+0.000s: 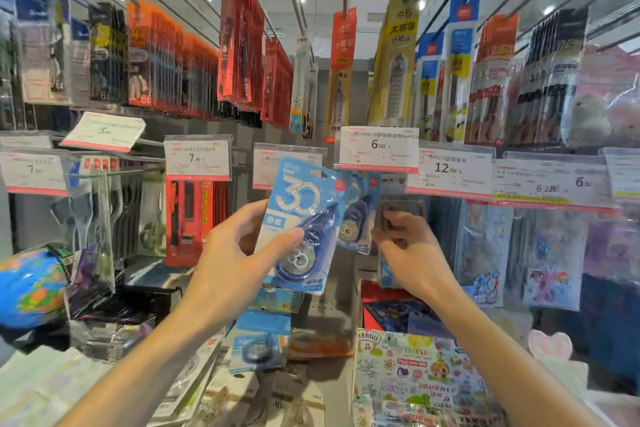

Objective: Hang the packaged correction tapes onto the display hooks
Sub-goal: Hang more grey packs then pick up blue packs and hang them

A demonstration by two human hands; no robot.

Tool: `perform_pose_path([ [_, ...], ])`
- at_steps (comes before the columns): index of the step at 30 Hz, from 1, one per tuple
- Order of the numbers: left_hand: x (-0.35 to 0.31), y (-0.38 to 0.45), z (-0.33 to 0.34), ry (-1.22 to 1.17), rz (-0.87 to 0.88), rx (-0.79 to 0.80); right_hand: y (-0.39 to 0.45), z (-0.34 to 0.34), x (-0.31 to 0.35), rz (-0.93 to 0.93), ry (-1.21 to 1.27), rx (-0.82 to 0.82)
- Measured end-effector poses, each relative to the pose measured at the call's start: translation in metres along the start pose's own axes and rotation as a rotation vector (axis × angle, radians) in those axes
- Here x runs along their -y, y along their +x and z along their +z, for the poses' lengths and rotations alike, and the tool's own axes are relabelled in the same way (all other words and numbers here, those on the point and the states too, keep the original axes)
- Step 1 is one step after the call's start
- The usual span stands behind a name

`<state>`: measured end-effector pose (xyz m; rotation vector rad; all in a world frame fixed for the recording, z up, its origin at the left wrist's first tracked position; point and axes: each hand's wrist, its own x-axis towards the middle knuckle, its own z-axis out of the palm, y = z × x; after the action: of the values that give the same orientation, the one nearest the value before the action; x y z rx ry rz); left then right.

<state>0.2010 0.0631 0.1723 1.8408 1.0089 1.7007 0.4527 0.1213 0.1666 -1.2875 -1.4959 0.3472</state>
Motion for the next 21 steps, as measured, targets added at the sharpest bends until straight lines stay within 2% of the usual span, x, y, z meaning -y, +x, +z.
perform_pose_path([
  [3, 0.002, -0.006, 0.01, -0.049, -0.014, 0.019, -0.026, -0.014, 0.011, -0.063, -0.038, 0.035],
  [9, 0.002, -0.016, 0.039, -0.182, -0.054, 0.054, -0.07, -0.012, 0.022, -0.047, 0.243, 0.237],
  [18, -0.008, -0.02, 0.052, -0.153, -0.043, 0.143, -0.079, -0.012, 0.023, 0.014, 0.454, 0.218],
  [21, -0.01, -0.012, 0.047, -0.084, -0.047, 0.075, -0.078, -0.02, 0.02, 0.021, 0.519, 0.209],
])
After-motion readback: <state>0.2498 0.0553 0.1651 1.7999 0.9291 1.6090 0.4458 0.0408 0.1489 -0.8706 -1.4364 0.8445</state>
